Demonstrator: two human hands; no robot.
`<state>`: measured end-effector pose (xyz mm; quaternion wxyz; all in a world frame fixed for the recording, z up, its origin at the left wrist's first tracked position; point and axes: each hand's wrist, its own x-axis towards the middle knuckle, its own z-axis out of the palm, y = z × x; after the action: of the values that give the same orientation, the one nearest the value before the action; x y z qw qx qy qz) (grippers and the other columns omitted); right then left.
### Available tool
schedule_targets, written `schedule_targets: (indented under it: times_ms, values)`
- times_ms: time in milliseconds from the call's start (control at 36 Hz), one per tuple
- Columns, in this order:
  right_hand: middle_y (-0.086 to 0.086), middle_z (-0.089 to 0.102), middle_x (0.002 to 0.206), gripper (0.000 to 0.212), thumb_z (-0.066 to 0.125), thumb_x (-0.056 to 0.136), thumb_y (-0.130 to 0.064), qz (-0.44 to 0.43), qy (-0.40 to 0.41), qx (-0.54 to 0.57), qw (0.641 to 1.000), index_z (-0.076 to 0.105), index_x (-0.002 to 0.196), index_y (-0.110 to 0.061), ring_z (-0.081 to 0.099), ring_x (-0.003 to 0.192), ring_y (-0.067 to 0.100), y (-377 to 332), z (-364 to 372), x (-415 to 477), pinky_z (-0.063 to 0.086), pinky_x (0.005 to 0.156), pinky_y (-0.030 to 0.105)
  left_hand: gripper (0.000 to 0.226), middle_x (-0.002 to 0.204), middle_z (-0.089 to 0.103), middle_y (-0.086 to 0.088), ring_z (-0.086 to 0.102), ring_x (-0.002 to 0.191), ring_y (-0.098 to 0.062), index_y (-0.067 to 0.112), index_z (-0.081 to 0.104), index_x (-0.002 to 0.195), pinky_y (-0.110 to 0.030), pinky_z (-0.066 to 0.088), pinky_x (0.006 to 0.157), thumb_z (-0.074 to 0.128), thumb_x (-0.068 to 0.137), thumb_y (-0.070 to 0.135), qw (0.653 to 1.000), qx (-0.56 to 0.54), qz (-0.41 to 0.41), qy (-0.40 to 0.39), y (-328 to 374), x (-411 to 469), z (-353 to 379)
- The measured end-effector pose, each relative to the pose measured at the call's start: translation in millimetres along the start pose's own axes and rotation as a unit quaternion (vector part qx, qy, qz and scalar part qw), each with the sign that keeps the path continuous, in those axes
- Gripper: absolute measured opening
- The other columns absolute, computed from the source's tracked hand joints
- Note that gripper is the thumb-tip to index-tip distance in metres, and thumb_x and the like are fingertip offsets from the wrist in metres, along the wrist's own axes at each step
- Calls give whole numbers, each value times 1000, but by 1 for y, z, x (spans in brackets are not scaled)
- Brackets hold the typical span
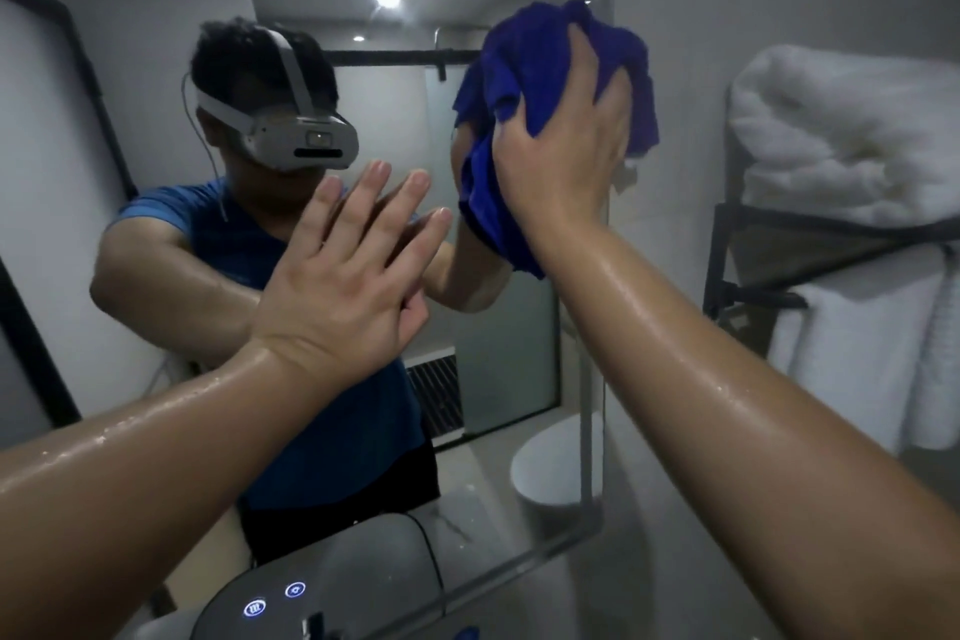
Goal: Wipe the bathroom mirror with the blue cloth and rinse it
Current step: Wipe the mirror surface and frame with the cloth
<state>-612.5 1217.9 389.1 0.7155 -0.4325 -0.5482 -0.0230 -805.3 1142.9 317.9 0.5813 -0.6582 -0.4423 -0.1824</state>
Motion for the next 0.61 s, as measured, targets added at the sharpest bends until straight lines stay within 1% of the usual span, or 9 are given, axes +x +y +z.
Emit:
schedule_targets:
  times_ms: [167,250,306,361,417,444,472,556,611]
  values:
    - [26,47,157,78,66,82,-42,-132,9,16,991,54,153,-13,43,147,45,48,14,-90,33,119,64,59,172,26,-14,20,159,-42,13,52,152,-64,20,126,43,99,38,1000,-2,-4,1,0,-1,2]
    - [27,49,153,77,69,78,-40,-150,-18,26,988,50,149,-18,46,143,45,85,13,-161,35,118,63,63,171,27,-16,20,159,-44,15,45,158,-65,21,125,45,100,39,1000,-5,4,4,-1,-1,2]
    - [28,54,147,76,72,76,-36,-114,-41,11,993,49,146,-19,52,135,48,118,13,-207,39,112,64,64,172,26,-16,20,160,-43,16,44,159,-65,20,125,47,98,36,1000,-1,1,1,-1,-1,1]
    - [24,62,134,66,74,77,-28,-46,-84,-19,995,53,139,-18,60,122,46,152,13,-248,46,104,63,66,172,25,-15,18,160,-42,18,43,160,-65,20,125,48,97,36,1000,6,-1,-3,0,0,1]
    - [16,67,125,47,66,90,-35,17,-131,-51,990,58,133,-18,64,114,39,176,4,-277,51,99,59,67,173,24,-14,17,160,-42,18,41,161,-65,20,125,48,97,36,1000,9,1,-6,0,0,2]
    - [14,67,124,44,61,95,-41,41,-140,-58,988,62,131,-17,64,112,38,184,-1,-288,52,97,58,68,173,23,-14,16,161,-42,18,40,162,-65,20,125,48,97,37,1000,10,2,-8,0,0,2]
    - [13,65,126,45,59,96,-43,63,-141,-62,986,64,131,-15,64,113,38,188,-9,-295,53,97,59,68,173,22,-14,15,161,-41,19,40,162,-65,19,126,49,97,37,1000,10,2,-8,0,0,2]
    - [8,51,138,56,69,87,-31,114,-106,-99,983,57,140,-17,63,115,42,187,-25,-301,56,97,61,68,173,22,-14,14,161,-41,19,40,162,-65,20,126,49,97,37,1000,10,0,-5,0,0,2]
    - [9,50,142,59,67,86,-33,148,-101,-81,980,59,142,-15,59,122,41,184,-29,-298,53,103,60,67,173,23,-15,16,161,-41,18,42,161,-65,21,125,49,97,36,1000,10,0,-2,0,0,2]
